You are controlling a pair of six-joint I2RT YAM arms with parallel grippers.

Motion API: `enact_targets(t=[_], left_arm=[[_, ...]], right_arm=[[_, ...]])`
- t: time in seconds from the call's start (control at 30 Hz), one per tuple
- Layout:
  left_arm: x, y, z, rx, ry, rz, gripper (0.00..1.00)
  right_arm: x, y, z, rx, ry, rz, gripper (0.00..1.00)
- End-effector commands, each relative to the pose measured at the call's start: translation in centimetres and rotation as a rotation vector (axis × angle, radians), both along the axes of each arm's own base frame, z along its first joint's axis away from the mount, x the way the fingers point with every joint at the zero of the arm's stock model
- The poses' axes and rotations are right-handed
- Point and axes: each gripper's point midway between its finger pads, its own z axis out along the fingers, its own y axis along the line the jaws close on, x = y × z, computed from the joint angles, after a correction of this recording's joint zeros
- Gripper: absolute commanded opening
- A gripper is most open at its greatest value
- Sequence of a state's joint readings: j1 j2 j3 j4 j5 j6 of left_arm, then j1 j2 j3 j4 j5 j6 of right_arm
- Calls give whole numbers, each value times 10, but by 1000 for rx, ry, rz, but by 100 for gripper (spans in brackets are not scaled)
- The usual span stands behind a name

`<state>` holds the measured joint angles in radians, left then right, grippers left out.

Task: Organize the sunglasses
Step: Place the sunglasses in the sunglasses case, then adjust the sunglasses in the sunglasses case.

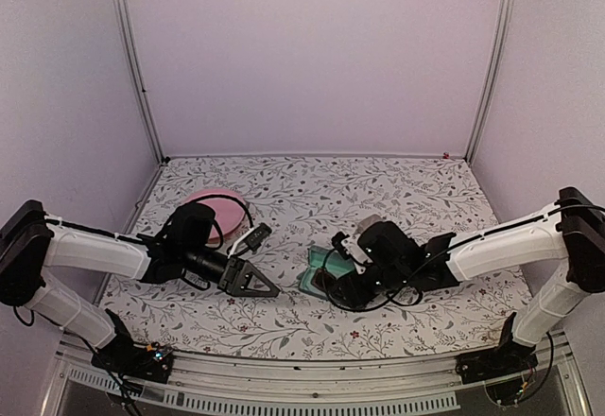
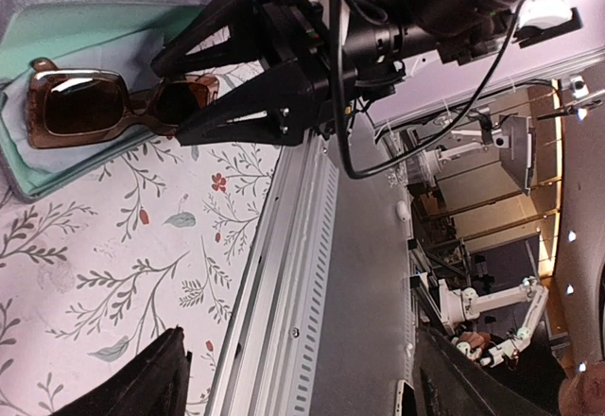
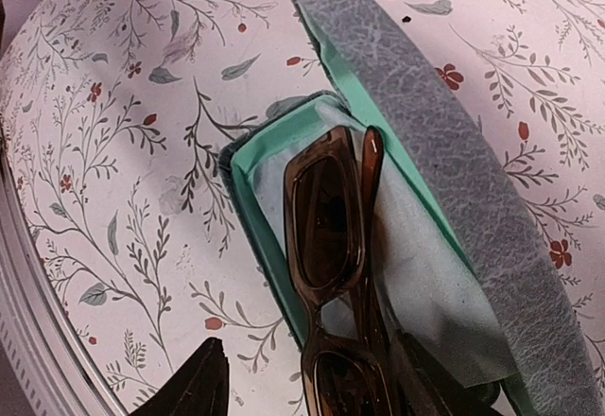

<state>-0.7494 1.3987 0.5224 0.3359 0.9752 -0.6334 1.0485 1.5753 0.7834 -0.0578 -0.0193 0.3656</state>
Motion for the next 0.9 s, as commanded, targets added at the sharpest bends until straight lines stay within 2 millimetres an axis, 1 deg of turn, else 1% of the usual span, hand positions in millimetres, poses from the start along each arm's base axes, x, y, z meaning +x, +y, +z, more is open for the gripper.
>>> enact_targets(t=[0.0,0.23,0.4,0.67,0.87], left_arm=[[2,2,-1,-10,-5,7,82],[3,1,-1,-11,-1,8,82],[3,0,-1,-14,2,5,82],[3,0,-2,-13,6,1,82],[3,0,-2,-15,7,-2,82]], right_arm=[[-5,-6,7,-127,-80,2,61],[-12,-13,-6,-322,-147,3,65],[-10,-16,-17,-443,-192,-7,68],[-7,-18,-15,-512,-233,-25,69],[-10,-25,-20,-560,-231,-20,69]])
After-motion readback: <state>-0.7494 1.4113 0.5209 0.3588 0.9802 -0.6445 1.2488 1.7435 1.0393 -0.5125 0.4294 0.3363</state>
